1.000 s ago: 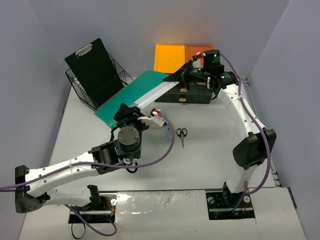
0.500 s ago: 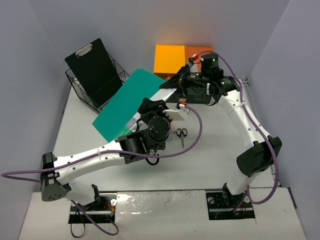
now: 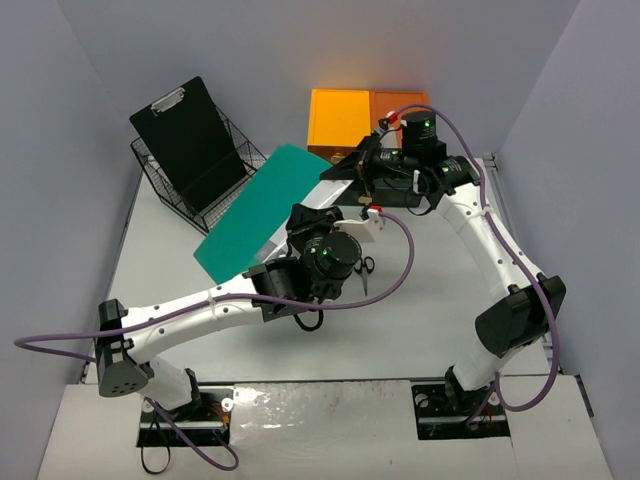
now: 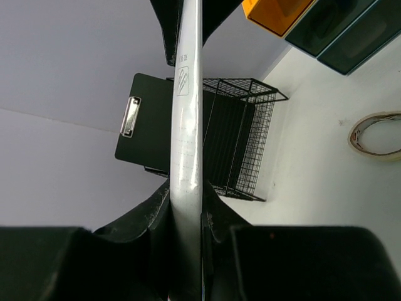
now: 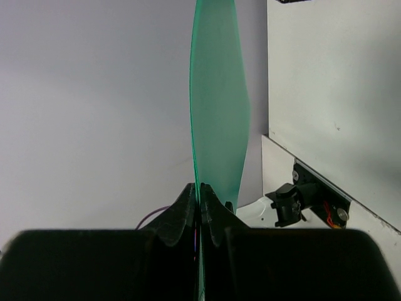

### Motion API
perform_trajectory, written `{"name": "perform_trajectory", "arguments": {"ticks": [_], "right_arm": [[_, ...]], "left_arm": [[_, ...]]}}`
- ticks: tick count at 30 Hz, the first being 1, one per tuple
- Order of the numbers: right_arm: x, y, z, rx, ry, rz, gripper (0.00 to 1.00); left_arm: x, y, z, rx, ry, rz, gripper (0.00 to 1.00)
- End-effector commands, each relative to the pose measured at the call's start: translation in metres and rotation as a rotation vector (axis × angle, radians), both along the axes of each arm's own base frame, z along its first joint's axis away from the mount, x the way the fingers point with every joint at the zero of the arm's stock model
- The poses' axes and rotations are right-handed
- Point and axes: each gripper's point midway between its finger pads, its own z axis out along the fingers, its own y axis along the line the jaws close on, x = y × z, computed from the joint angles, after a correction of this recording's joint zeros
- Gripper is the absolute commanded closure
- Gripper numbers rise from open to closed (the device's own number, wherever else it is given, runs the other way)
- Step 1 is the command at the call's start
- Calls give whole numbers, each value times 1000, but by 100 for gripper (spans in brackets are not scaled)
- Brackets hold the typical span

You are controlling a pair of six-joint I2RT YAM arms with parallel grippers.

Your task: Organize the desk

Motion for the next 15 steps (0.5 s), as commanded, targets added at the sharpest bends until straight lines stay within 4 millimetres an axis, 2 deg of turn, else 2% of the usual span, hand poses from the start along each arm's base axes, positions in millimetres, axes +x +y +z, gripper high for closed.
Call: {"name": "perform_trajectory", "arguments": {"ticks": [1,5,8,11,13,15], "right_arm": [[-21,-5,40,61,-122,50,100],[-17,-4,38,56,-124,45,100],[-15,-4,43,56,-153,45,100],[1,-9,47,27,-233,5,53],[23,-24,49,0,-273,-69,36],[49,-45,55,-30,-325,-159,25]], "left_arm": [[-7,58,41,-110,-96,254,100],[-7,73,40,-103,-111,330,100],[-11,80,44,-176,-131,327,100],[-14,88,60,-302,-146,264,100],[-11,93,69,-354,-153,238,100],[-10,99,80,-390,-161,221,100]]}}
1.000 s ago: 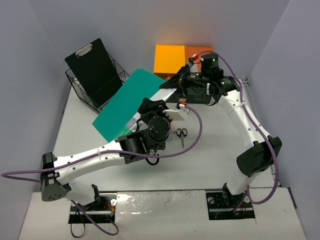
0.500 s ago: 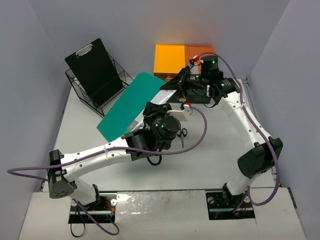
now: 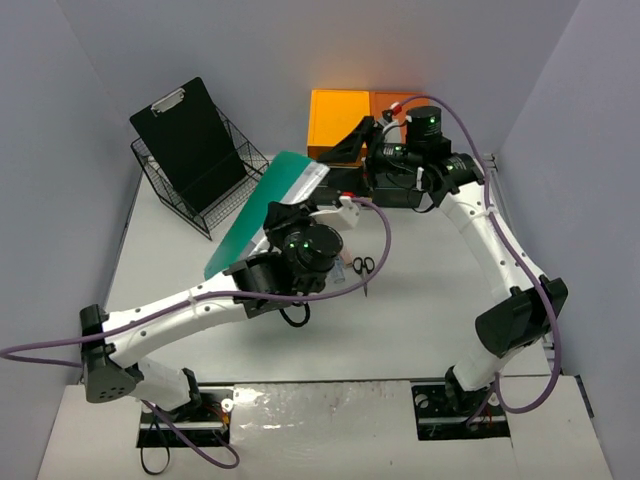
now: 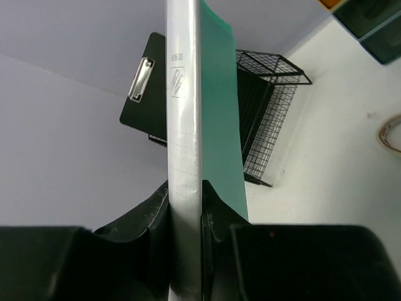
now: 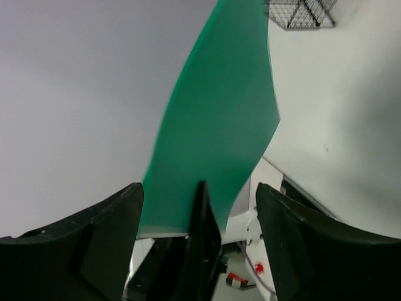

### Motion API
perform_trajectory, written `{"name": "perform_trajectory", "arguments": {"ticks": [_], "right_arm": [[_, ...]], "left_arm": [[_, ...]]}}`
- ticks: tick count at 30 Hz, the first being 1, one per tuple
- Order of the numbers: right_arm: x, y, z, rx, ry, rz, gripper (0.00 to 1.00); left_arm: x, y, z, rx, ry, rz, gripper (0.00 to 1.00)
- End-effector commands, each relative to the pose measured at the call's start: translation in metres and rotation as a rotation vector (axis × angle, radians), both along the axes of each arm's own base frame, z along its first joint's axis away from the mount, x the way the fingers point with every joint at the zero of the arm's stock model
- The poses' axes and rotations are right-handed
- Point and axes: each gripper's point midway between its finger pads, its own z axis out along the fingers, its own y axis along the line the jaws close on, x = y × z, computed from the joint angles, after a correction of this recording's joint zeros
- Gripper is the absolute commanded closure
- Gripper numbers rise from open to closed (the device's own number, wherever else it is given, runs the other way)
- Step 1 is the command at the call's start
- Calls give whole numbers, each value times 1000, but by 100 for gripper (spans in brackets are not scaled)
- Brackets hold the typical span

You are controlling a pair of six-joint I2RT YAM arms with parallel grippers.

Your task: Organize the desk

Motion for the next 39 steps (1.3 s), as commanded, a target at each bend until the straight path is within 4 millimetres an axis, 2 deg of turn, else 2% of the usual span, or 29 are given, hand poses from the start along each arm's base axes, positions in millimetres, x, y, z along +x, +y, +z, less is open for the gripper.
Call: {"name": "perform_trajectory", "arguments": {"ticks": [1,3,5,8,10,12,13,17,20,24,27,29,35,39], "right_arm": [[54,-48,42,-28,-241,-187,22],[69,-59,47,-40,-269,-230,15],[87,-70,47,-61,-293,-279,13],[104,-78,31,-101,-287,-319,13],[108,-76,19,-122,-280,-312,13],[108,-75,9,-145,-285,-299,14],[107,-74,7,-159,-305,-287,14],[100,-70,-2,-181,-331,-240,15],[91,-71,0,-194,-366,-215,15],[82,-70,-9,-217,-384,-186,16],[72,-63,-15,-239,-410,-153,16],[67,-59,-19,-260,-426,-144,16],[53,-56,-44,-294,-418,-98,16],[43,-50,-55,-309,-414,-68,17]], "left_arm": [[-9,53,74,-297,-146,79,100],[-11,55,80,-312,-150,62,100],[-11,61,93,-372,-161,15,100],[1,76,109,-475,-161,-37,100],[11,76,119,-552,-158,-135,100],[23,97,133,-653,-188,-152,100],[28,91,138,-683,-174,-227,100],[59,102,156,-775,-155,-324,100],[80,94,164,-850,-125,-460,100],[114,82,163,-1019,-84,-607,100],[129,73,168,-1139,-77,-757,100],[138,67,162,-1199,-45,-841,100],[162,88,150,-1275,-52,-955,100],[175,104,147,-1273,-89,-971,100]]}}
